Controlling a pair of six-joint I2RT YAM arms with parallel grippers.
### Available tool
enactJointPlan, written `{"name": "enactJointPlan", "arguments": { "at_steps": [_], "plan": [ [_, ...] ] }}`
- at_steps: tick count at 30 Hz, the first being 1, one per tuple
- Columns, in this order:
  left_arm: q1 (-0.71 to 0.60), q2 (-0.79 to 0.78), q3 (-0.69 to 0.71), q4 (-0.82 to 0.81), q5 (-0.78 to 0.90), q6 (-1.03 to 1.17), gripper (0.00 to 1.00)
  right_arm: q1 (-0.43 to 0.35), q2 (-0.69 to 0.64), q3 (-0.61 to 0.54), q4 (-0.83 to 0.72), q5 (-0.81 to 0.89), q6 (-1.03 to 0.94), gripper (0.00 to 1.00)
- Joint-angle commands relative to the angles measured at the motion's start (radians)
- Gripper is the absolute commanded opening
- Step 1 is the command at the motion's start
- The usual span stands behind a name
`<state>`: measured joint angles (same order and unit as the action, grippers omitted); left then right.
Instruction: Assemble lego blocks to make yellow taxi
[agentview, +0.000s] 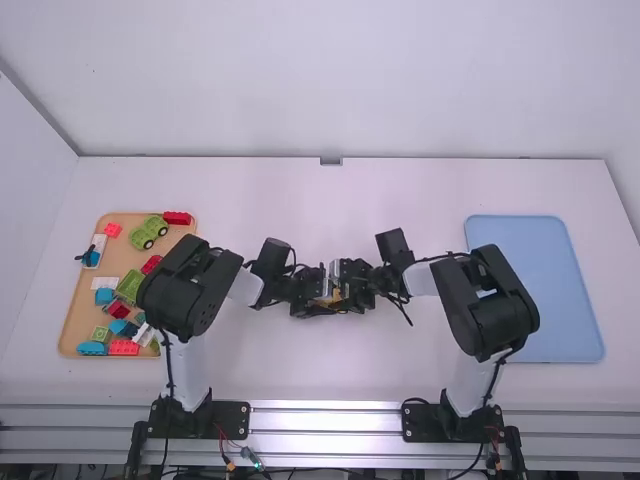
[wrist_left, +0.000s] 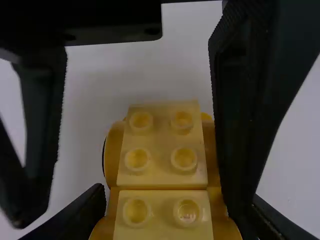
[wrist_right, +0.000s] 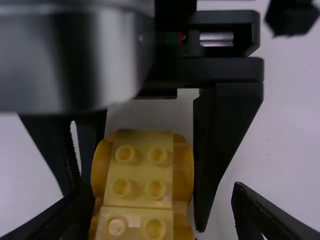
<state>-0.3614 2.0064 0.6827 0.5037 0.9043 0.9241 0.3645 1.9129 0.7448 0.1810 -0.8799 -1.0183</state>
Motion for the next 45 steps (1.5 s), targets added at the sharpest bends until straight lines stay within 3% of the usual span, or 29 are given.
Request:
{"name": "enactJointPlan", "arguments": {
  "at_steps": [1, 5, 7, 9, 11, 12, 17, 31, 39, 42, 45],
  "plan": [
    [0.002, 0.016, -0.009, -0.008, -0.031, 0.007, 0.54, -0.018, -0.021, -0.005, -0.011, -0.026, 0.005, 0.73],
    [0.002, 0.016, -0.009, -0.008, -0.031, 0.007, 0.53, -0.049, -0.083, -0.005, -0.055, -0.085, -0.011, 0.70],
    [0.002, 0.016, -0.006, -0.008, -0.031, 0.007, 0.52, -0.072, -0.117, -0.005, -0.083, -0.108, -0.012, 0.59],
    [0.002, 0.016, -0.006, -0.005, -0.031, 0.007, 0.52, -0.082, -0.132, -0.005, -0.106, -0.129, -0.035, 0.37],
    [0.002, 0.016, -0.009, 0.003, -0.031, 0.007, 0.52, -0.089, -0.139, -0.005, -0.135, -0.164, -0.084, 0.04],
    [0.002, 0.016, -0.010, 0.003, -0.031, 0.007, 0.52, -0.089, -0.139, -0.005, -0.140, -0.166, -0.091, 0.01],
    [0.002, 0.016, -0.008, 0.003, -0.031, 0.007, 0.51, -0.089, -0.128, -0.006, -0.217, -0.078, -0.097, 0.00],
    [0.015, 0.016, -0.007, 0.009, -0.031, -0.019, 0.48, -0.086, 0.029, -0.005, -0.225, 0.036, -0.079, 0.00],
    [0.011, 0.016, -0.008, 0.021, -0.033, -0.019, 0.48, 0.017, 0.031, -0.005, -0.259, 0.285, -0.058, 0.00],
    [0.012, 0.016, -0.008, 0.022, -0.034, -0.019, 0.48, 0.035, 0.028, -0.005, -0.215, 0.267, -0.033, 0.00],
    [0.021, 0.016, -0.008, 0.025, -0.032, -0.019, 0.48, 0.015, -0.026, -0.005, -0.162, 0.146, -0.035, 0.00]
  ]
}}
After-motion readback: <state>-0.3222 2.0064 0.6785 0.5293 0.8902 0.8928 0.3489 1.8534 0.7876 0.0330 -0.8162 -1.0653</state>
